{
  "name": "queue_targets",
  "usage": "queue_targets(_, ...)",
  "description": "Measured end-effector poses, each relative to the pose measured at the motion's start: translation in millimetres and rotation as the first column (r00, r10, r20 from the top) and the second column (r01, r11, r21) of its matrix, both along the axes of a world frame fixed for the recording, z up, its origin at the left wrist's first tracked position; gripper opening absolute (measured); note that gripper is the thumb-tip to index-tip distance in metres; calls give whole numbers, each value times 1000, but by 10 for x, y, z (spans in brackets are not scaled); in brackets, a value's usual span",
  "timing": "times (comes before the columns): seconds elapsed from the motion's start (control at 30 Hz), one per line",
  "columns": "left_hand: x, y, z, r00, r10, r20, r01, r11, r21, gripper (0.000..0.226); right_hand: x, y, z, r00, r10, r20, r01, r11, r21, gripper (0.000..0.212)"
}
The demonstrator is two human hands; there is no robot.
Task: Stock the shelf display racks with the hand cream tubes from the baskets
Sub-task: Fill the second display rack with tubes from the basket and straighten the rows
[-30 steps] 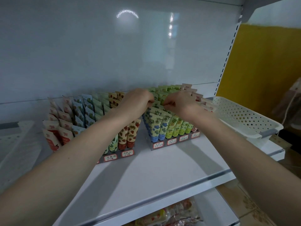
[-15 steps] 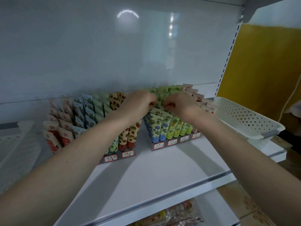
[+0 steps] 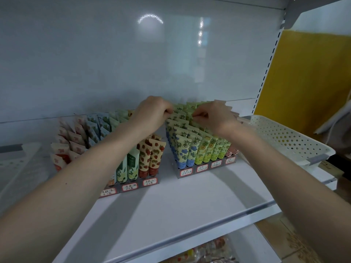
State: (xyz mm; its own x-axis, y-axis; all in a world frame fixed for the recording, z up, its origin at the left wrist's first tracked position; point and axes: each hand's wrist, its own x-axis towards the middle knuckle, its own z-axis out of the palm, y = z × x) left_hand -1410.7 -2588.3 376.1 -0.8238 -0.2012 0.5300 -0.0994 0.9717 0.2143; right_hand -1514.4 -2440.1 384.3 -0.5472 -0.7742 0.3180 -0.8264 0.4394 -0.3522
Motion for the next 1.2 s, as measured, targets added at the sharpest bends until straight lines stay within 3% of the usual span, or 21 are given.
queue_targets(0.33,-124,19,20,984,13,180,-16,1000,14,20,-13,-192,-23,997,83,-3,-83,996,35,20)
queue_targets(0.73,-174,10,-14,989,-8,146,7,1000,10,20,-87,-228,-92,993,91,-78,-87,995,54,22)
queue_targets(1.2,-175,-79,37,993,-14,113,12,1000,19,17,-161,-191,-87,995,96,-23,-97,995,-31,18)
